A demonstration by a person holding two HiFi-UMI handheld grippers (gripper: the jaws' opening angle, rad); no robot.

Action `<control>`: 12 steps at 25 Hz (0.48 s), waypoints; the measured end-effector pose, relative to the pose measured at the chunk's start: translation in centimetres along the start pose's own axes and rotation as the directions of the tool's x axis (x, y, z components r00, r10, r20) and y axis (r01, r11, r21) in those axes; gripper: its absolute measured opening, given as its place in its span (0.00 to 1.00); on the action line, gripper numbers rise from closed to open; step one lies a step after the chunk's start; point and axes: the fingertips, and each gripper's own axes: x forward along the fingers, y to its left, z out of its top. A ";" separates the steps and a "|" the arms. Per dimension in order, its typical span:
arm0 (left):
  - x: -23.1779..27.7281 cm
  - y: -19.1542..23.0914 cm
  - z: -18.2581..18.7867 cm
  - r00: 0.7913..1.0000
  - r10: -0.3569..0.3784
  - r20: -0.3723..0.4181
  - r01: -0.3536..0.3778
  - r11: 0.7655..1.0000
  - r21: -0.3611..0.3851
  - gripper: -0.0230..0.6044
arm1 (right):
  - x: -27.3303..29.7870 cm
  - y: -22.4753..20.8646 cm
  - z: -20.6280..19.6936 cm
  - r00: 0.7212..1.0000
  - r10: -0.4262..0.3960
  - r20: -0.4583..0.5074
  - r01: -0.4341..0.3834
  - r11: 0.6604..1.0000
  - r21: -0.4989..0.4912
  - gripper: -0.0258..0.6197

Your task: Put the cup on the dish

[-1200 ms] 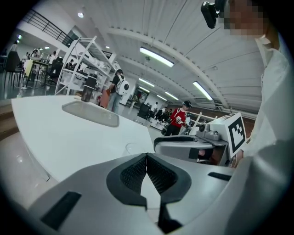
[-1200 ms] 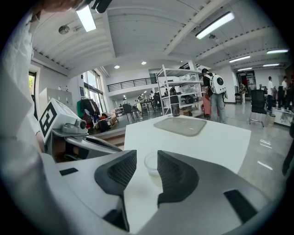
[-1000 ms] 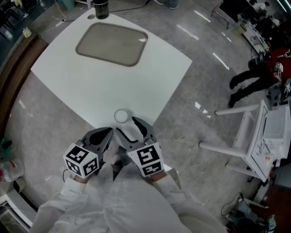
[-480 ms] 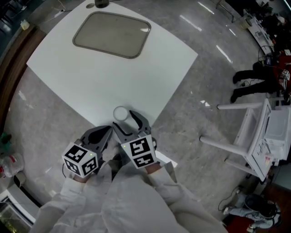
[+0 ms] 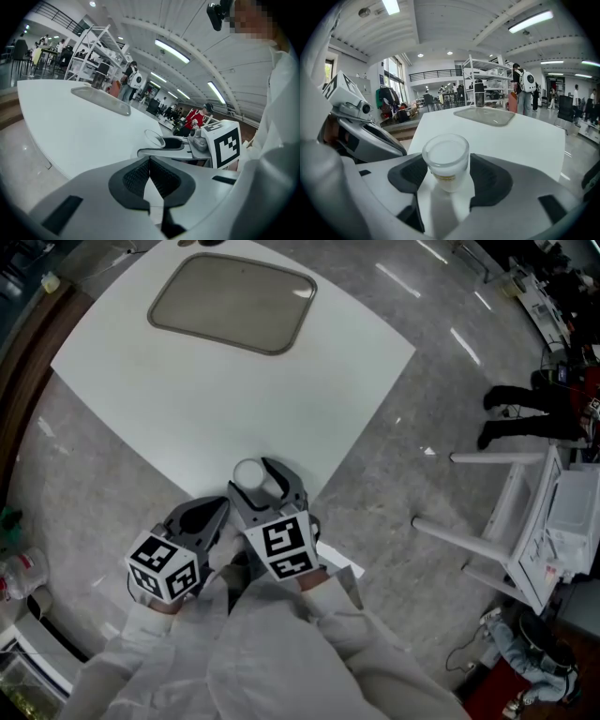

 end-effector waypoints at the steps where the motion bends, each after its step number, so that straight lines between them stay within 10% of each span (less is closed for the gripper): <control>1: 0.0 0.1 0.0 1.000 0.002 0.000 -0.002 1.000 -0.002 0.05 | 0.1 0.1 0.3 1.000 0.007 0.009 -0.007 1.000 -0.002 0.49; 12: 0.2 0.4 0.5 1.000 0.005 0.016 -0.005 1.000 -0.013 0.05 | -0.1 0.2 0.6 0.999 0.032 0.007 -0.032 0.999 -0.016 0.47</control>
